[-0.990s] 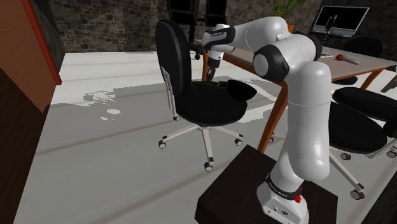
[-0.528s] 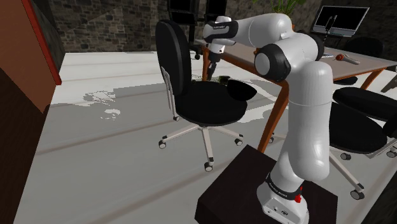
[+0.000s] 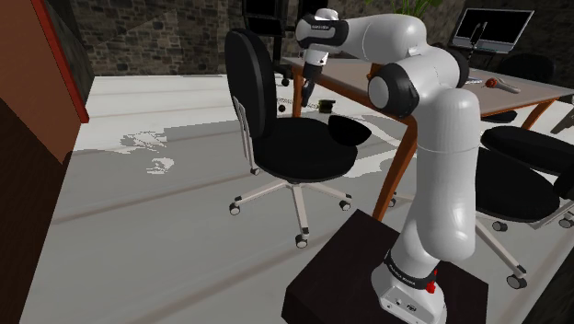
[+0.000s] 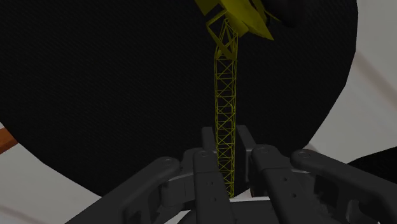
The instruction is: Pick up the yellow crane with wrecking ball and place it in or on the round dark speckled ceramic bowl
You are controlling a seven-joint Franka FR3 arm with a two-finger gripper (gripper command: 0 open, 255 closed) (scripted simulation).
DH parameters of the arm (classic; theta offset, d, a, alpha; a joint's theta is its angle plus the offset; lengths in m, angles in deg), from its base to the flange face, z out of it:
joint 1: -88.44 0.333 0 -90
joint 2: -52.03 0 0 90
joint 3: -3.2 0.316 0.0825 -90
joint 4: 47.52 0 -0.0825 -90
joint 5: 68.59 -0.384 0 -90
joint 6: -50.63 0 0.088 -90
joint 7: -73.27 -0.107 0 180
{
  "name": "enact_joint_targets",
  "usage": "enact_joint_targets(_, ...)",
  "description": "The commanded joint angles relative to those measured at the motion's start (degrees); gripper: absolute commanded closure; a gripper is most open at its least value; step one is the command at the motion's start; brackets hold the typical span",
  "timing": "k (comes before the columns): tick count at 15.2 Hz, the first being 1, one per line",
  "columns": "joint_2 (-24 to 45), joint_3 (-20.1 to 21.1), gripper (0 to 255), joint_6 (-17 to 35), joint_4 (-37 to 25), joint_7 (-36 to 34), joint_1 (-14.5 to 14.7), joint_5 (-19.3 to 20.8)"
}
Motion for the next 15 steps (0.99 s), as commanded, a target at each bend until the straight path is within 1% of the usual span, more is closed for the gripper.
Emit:
enact_joint_targets(1,0.3,0.0,255,-1.7,-2.0,-0.3,-0.4,-0.2)
enact_joint_targets(5,1.1,0.1,255,-5.2,-6.2,-0.5,-1.7,-0.7)
enact_joint_targets(6,1.1,0.1,255,-5.4,-6.4,-0.5,-1.7,-0.7)
enact_joint_targets(10,-4.4,-2.1,255,-3.3,0.5,2.6,-1.0,2.8)
enact_joint_targets(15,-10.2,-4.6,255,-1.7,6.6,6.5,-1.4,6.8)
